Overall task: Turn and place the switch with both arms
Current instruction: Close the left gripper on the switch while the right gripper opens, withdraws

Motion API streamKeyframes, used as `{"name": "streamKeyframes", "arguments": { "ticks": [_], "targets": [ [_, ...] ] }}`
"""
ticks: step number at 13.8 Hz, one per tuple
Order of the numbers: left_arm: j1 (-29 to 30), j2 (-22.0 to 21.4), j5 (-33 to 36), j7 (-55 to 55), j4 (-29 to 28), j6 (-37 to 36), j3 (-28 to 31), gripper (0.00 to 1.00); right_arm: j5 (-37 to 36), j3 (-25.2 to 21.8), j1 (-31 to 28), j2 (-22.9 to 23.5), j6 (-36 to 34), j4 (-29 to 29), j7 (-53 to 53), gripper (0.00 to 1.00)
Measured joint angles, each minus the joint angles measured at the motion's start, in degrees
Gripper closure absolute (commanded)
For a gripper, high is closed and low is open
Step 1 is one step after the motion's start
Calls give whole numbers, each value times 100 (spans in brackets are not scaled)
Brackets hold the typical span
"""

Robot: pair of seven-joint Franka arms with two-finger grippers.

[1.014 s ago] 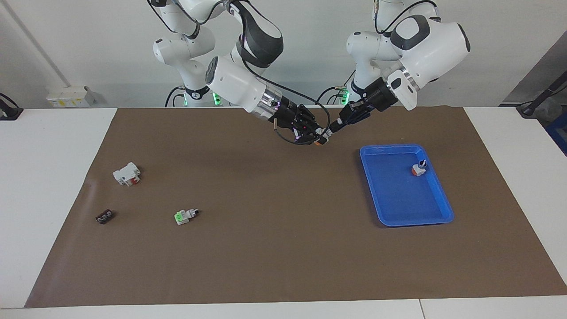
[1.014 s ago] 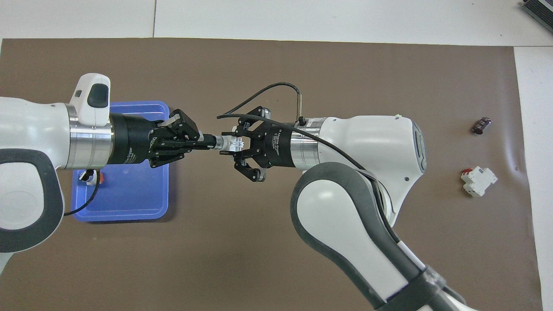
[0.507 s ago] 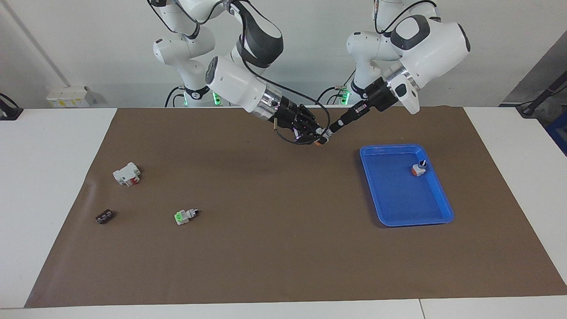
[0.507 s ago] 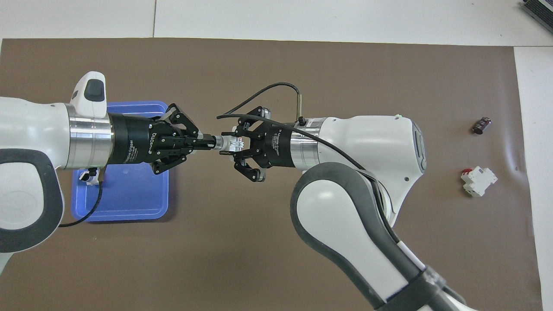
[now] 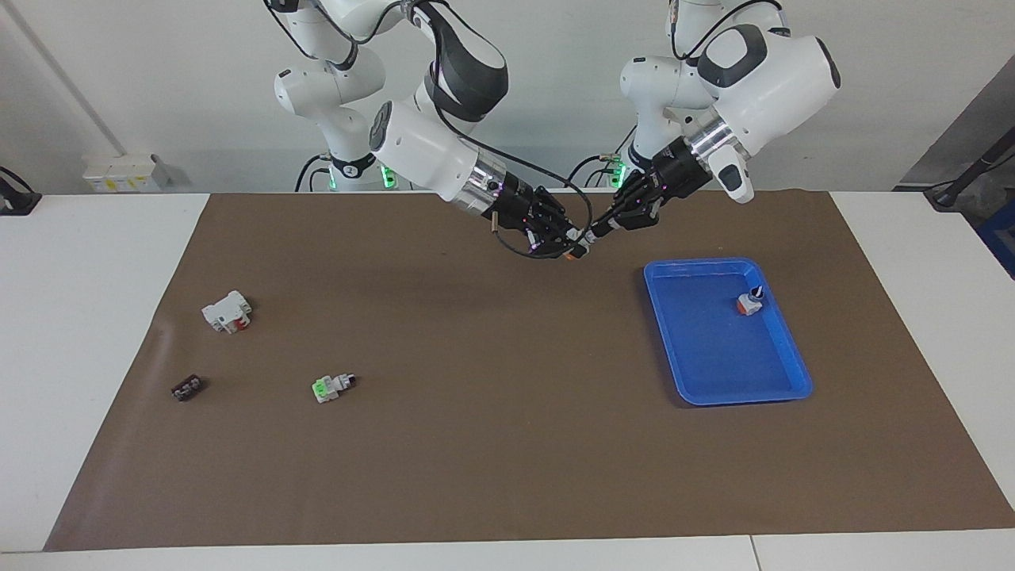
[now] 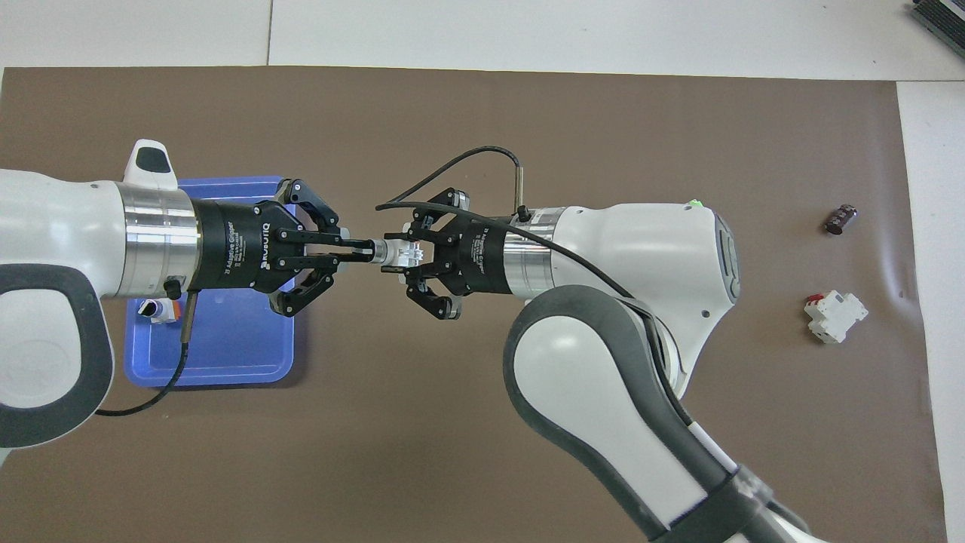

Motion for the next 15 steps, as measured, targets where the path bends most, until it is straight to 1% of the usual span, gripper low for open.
{"name": "streamKeyframes", "arguments": {
  "ticks": [2, 12, 15],
  "targets": [
    [-5, -33, 125, -881, -1, 6, -18, 100, 0, 0, 16, 1, 0, 2, 0, 100],
    [-82, -61, 716, -4469, 0, 16, -52, 100, 0, 34, 44, 81, 7, 1, 0, 100],
    [-93, -61, 853, -4921, -3, 15, -64, 100, 0, 41, 56, 107, 18, 2, 0, 100]
  ]
}}
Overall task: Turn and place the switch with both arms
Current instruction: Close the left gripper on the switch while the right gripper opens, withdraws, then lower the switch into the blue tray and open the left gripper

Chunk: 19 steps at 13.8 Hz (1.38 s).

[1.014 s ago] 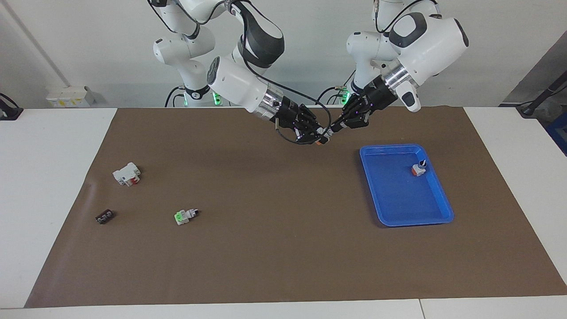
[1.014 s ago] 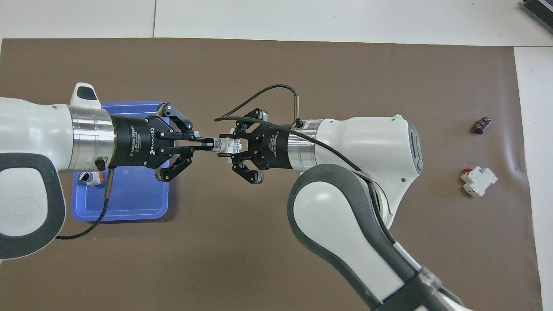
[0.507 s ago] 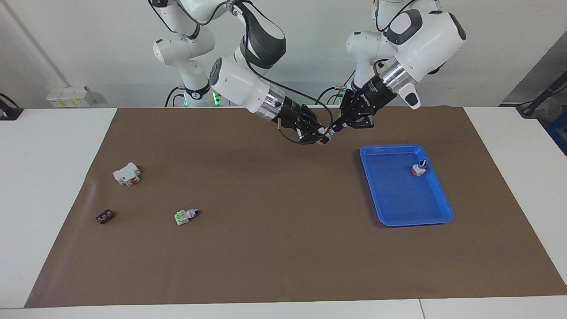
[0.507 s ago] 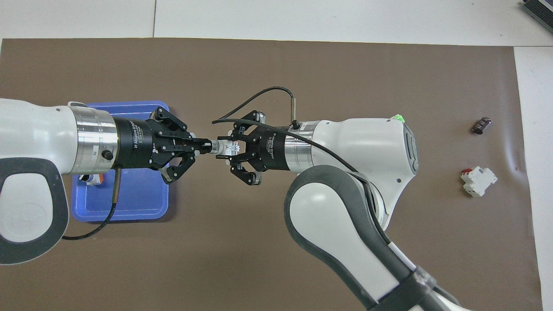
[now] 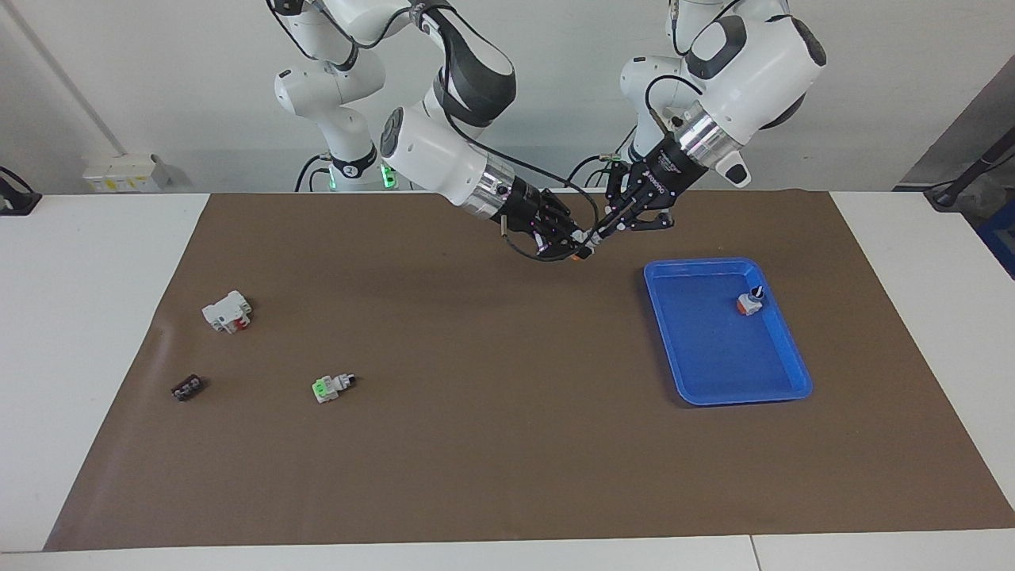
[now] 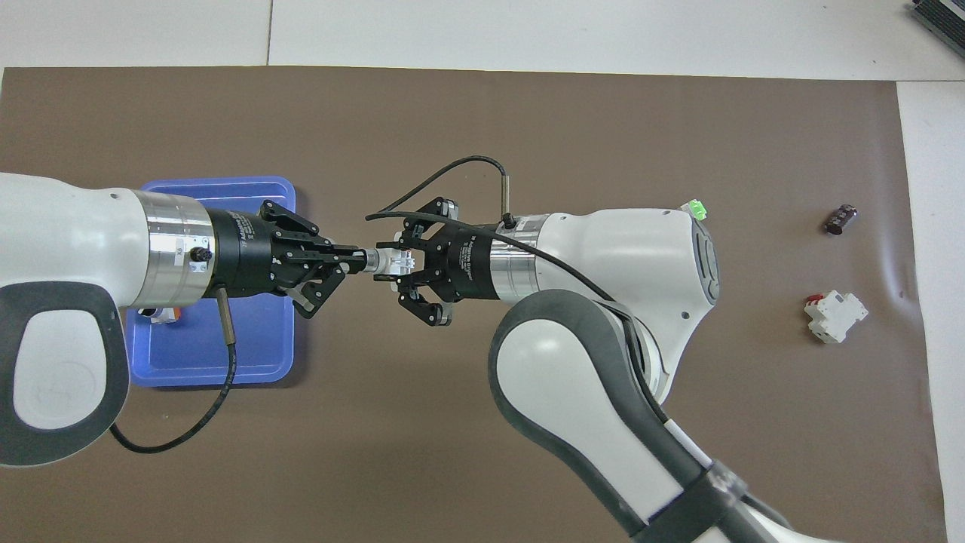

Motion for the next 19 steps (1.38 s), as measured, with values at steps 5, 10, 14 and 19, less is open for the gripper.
{"name": "streamKeyframes", "arguments": {
  "ticks": [5, 10, 14, 19],
  "targets": [
    [-70, -18, 294, -12, 6, 22, -6, 100, 0, 5, 14, 22, 0, -1, 0, 100],
    [-111, -6, 952, 111, -87, 39, 16, 100, 0, -29, -11, -46, 16, 33, 0, 0],
    [-111, 37, 1402, 937, -209, 50, 56, 100, -298, -109, -211, -380, -25, -76, -31, 0],
    [-39, 37, 2166, 2847, -211, -44, 125, 100, -2853, -140, -1135, -613, -811, -213, -890, 0]
  ]
}}
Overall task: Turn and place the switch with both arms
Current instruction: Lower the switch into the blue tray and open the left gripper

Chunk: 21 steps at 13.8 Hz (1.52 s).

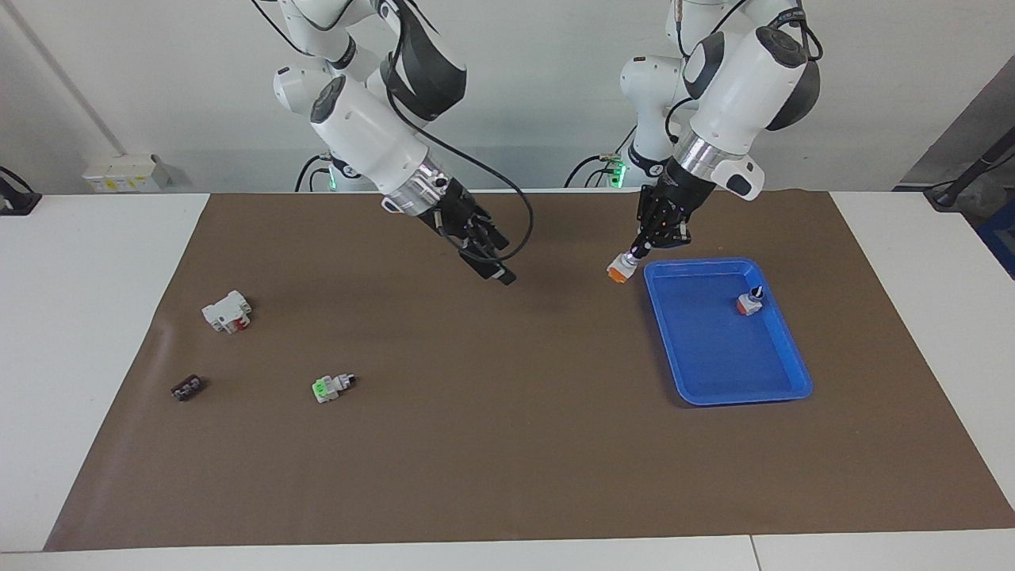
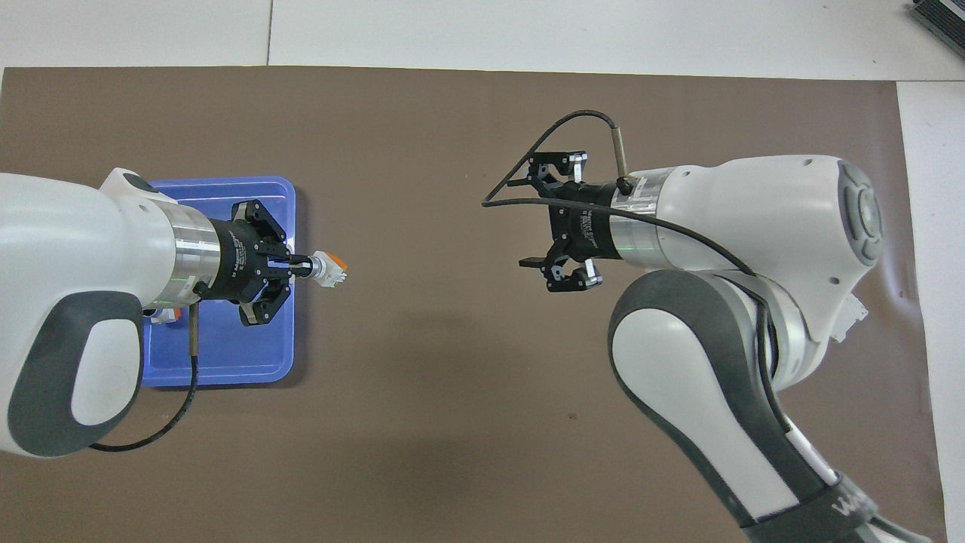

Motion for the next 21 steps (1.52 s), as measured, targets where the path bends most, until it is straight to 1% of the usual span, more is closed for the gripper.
{"name": "streamKeyframes", "arguments": {
  "ticks": [3, 5, 6, 8, 10, 12, 13, 14, 16, 19, 21],
  "targets": [
    [95, -2, 427, 1817, 0, -239, 42, 100, -1673, -11, -506, -229, -635, -3, -1401, 0],
    [260, -12, 630, 3411, 0, -471, 56, 100, -2452, -16, -796, -440, -1088, 3, -2576, 0],
    [373, -19, 711, 4250, 0, -592, 60, 100, -2662, -22, -961, -566, -1308, 14, -3183, 0],
    [560, -29, 810, 5677, 0, -706, 71, 100, -2801, -37, -1302, -793, -1883, 157, -4137, 0],
    [723, -36, 865, 6889, -25, -781, 76, 100, -2828, -82, -1666, -945, -2584, 528, -4919, 0],
    [872, -95, 920, 8040, -235, -779, 81, 100, -3141, -348, -1747, -1019, -3261, 1036, -5598, 0],
    [941, -131, 957, 8515, -380, -755, 82, 100, -3315, -470, -1725, -1021, -3501, 1261, -5864, 0],
    [1002, -163, 989, 8900, -524, -688, 85, 100, -3397, -540, -1710, -1015, -3626, 1362, -6076, 0],
    [1056, -190, 1005, 9435, -867, -325, 85, 100, -3435, -583, -1659, -929, -3750, 1383, -6266, 0],
    [1067, -168, 1011, 9849, -1615, 718, 81, 100, -3475, -587, -1604, -823, -4064, 1401, -6466, 0],
    [1138, -106, 1011, 10160, -1932, 1187, 82, 100, -3486, -606, -1607, -823, -4399, 1488, -6563, 0]
  ]
}}
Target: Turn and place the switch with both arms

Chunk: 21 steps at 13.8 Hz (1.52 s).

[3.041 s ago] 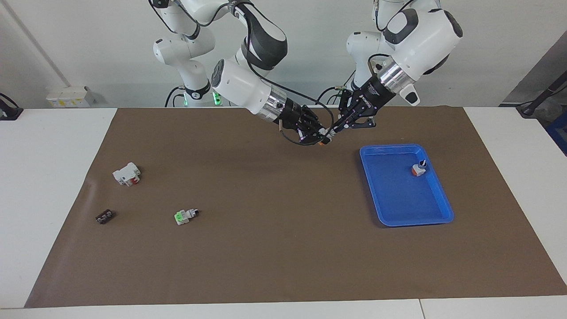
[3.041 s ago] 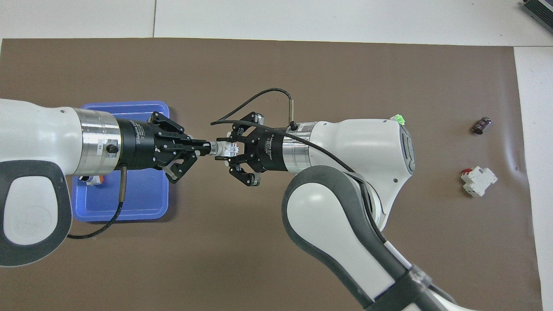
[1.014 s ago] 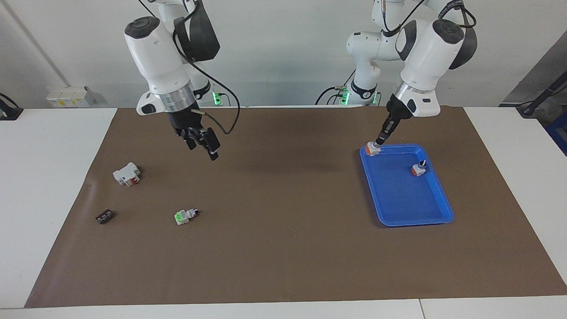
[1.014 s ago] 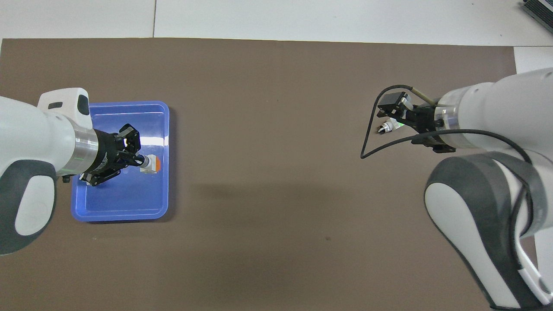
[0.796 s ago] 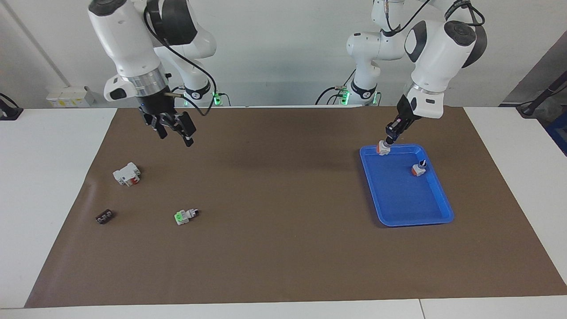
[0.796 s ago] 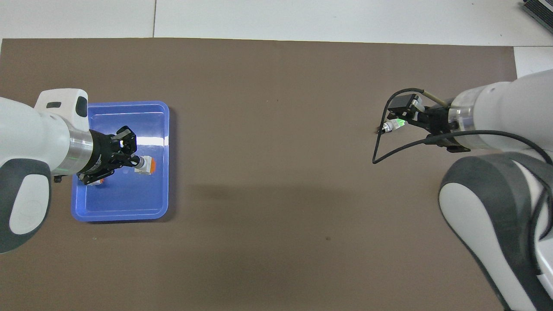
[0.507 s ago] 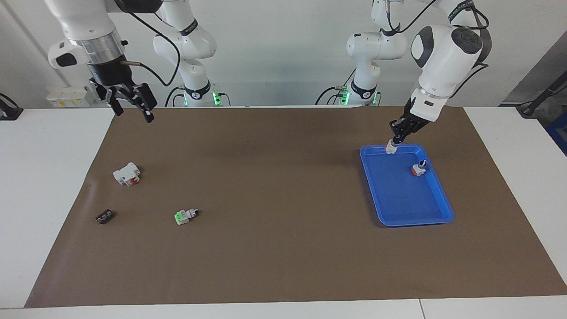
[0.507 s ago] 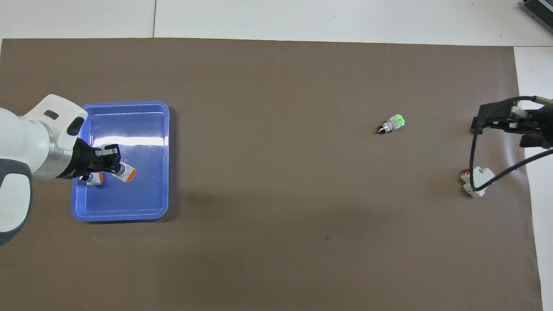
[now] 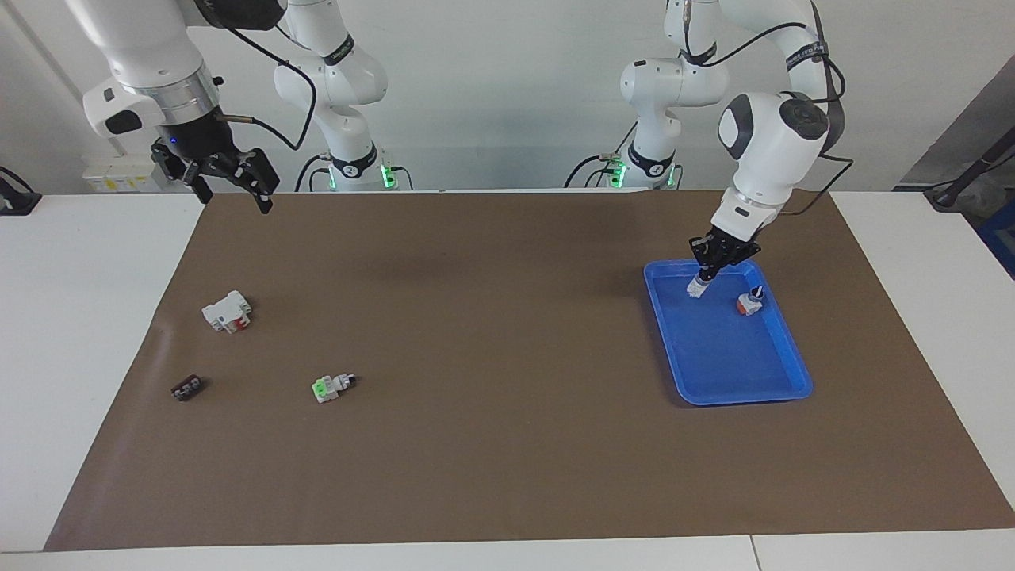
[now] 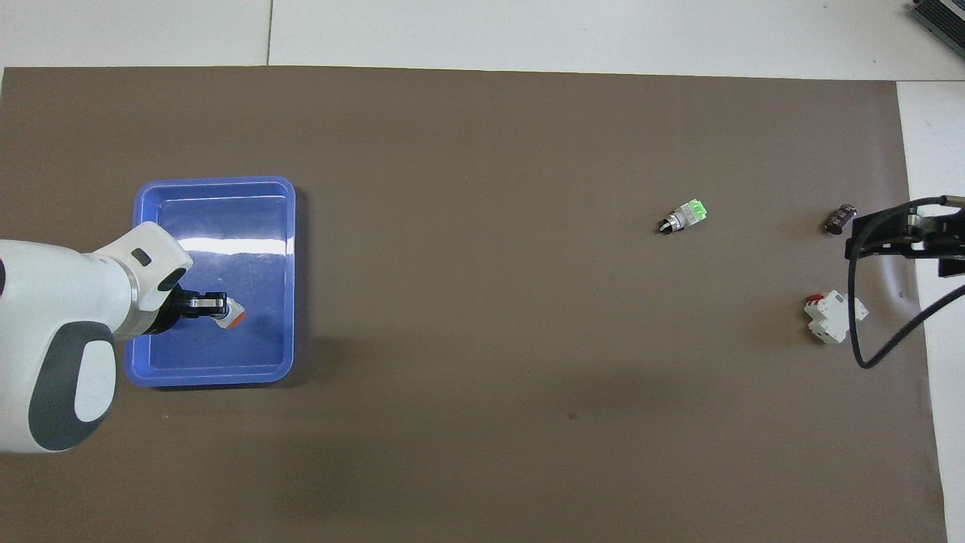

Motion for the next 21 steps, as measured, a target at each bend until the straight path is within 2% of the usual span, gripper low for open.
{"name": "streamKeyframes", "arguments": {
  "ticks": [3, 4, 5, 7, 8, 10, 15, 17, 20, 21],
  "targets": [
    [128, 179, 0, 506, -97, 267, -1, 100, -12, -8, 6, 0, -74, 95, -18, 0],
    [154, 226, 0, 648, -97, 317, 0, 96, -14, -5, 11, 0, -76, 97, -19, 0],
    [162, 248, 0, 756, -96, 329, 0, 73, -16, 0, 12, 1, -77, 97, -19, 0],
    [162, 255, 0, 854, -33, 305, -16, 51, -19, 2, 12, 1, -77, 97, -22, 0],
    [161, 267, 0, 870, 82, 208, -30, 43, -37, 5, 12, 1, -77, 97, -26, 0],
    [156, 355, 0, 881, 539, -297, -46, 37, -154, 27, 19, 1, -76, 97, -41, 0],
    [148, 773, 1, 884, 2353, -2207, -58, 31, -188, 43, 33, 4, -76, 97, -49, 0],
    [148, 831, 1, 884, 2854, -2778, -65, 27, -188, 43, 33, 4, -76, 97, -50, 0],
    [148, 824, 3, 884, 3554, -3644, -64, 1, -188, 43, 33, 4, -76, 97, -50, 0],
    [148, 810, 17, 884, 3748, -3833, -59, 1, -188, 43, 33, 4, -76, 97, -50, 0]
  ]
}}
